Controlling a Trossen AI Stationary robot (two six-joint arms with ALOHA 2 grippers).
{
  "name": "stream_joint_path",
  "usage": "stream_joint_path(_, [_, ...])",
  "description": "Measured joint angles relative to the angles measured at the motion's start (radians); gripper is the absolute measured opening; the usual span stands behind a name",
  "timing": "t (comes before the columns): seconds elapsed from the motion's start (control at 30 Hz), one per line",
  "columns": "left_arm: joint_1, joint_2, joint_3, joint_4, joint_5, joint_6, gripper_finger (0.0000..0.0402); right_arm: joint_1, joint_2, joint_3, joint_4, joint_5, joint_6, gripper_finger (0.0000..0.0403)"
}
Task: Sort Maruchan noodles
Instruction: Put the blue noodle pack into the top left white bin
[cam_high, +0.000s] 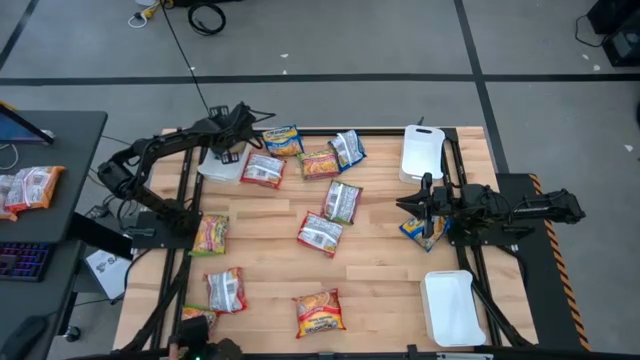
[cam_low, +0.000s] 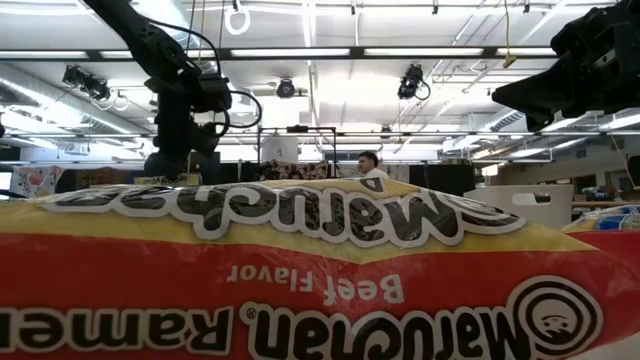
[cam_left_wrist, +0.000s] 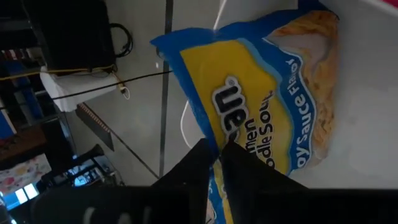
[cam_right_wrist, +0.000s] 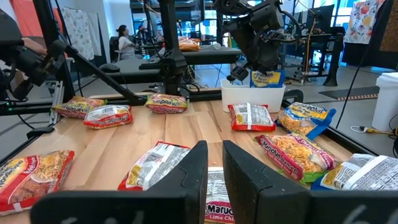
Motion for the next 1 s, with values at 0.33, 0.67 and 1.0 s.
stream_joint_path(0.33, [-0.002,0.0,0.0,0.006,-0.031,-0.019,0.0104,0.0,0.0,0.0,0.0,0.0,0.0,0.0056])
stream_joint_path(0.67, [-0.045,-0.003,0.002,0.007,-0.172,-0.014,0.0168,0.0,0.0,0.0,0.0,0.0,0.0,0.0056])
stream_joint_path(1.0, [-0.058,-0.011,0.003,-0.043,-0.194,-0.091,0.0235,0.0,0.0,0.0,0.0,0.0,0.0,0.0056])
